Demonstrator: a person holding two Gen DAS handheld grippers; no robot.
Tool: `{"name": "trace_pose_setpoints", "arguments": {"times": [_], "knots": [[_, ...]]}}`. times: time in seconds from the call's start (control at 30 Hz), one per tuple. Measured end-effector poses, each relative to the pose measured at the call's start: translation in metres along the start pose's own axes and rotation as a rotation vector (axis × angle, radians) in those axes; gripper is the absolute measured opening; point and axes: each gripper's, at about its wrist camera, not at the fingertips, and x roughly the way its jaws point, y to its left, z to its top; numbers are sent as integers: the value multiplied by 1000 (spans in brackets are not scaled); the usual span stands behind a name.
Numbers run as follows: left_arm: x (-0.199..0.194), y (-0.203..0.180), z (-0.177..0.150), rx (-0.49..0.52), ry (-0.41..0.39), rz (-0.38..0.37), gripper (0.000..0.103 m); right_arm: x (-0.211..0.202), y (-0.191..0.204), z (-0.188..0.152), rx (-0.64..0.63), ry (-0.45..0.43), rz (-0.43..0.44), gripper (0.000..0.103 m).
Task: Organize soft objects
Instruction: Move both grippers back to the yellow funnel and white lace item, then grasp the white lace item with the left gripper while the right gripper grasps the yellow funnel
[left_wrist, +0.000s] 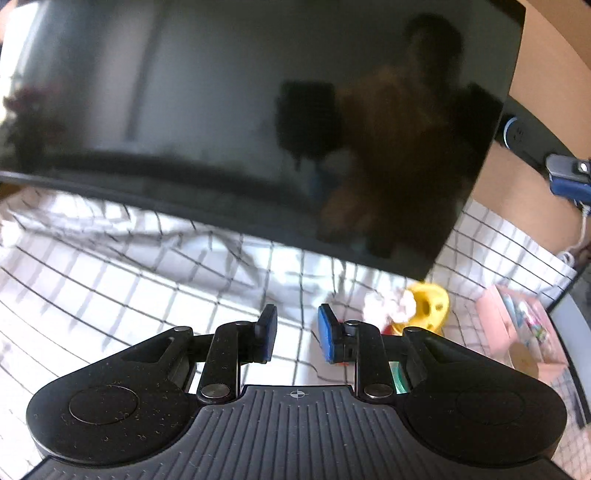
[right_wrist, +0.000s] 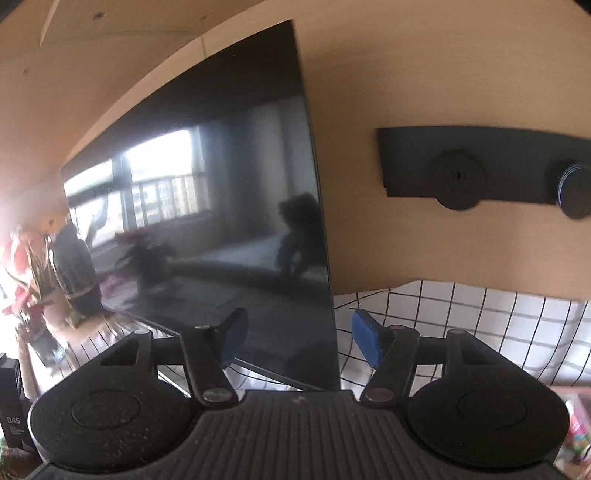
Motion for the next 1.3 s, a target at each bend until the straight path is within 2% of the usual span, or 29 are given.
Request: {"name": "trace_pose_setpoints", "arguments": {"times": [0.1, 0.17, 0.27, 0.33, 0.4, 0.47, 0.53, 0.63, 0.7, 0.77, 0.83, 0.9, 0.97, 1.03, 1.1, 1.2, 1.3], "knots": [[7, -11, -12, -19, 17, -79, 27, 4, -2, -8, -80, 49, -38, 64], [11, -29, -24, -31, 32, -171, 27, 1, -11, -24, -136, 93, -40, 64], [25, -67, -51, -30, 116, -314, 27, 2, -25, -50, -211, 179, -68, 64], [34, -89, -67, 3, 170, -341, 27, 3, -36, -62, -239, 228, -83, 64], [35, -105, -73, 37, 184, -341, 27, 0, -48, -67, -245, 256, -79, 64], [29, -113, -62, 65, 173, -328, 27, 3, -54, -65, -243, 275, -65, 64], [21, -119, -38, 123, 163, -287, 27, 8, -56, -56, -249, 304, -45, 64], [19, -130, 16, 255, 179, -206, 27, 26, -49, -26, -279, 363, 1, 64], [29, -136, 41, 369, 211, -149, 27, 33, -44, -11, -284, 360, 18, 64], [40, -141, 48, 426, 191, -111, 27, 42, -43, -6, -270, 326, 33, 64], [55, -139, 48, 404, 151, -135, 27, 45, -48, -9, -240, 311, 35, 64], [73, -139, 41, 388, 153, -180, 27, 49, -57, -17, -225, 347, 47, 64], [91, -144, 33, 455, 151, -171, 27, 52, -64, -22, -253, 366, 31, 64], [114, -150, 24, 563, 158, -151, 27, 53, -73, -25, -276, 358, 9, 64], [135, -152, 18, 637, 190, -150, 27, 60, -81, -24, -267, 361, 1, 64], [167, -152, 12, 692, 256, -150, 27, 77, -94, -29, -245, 384, -2, 64], [191, -143, 9, 695, 274, -137, 29, 94, -102, -38, -251, 415, -4, 64]]}}
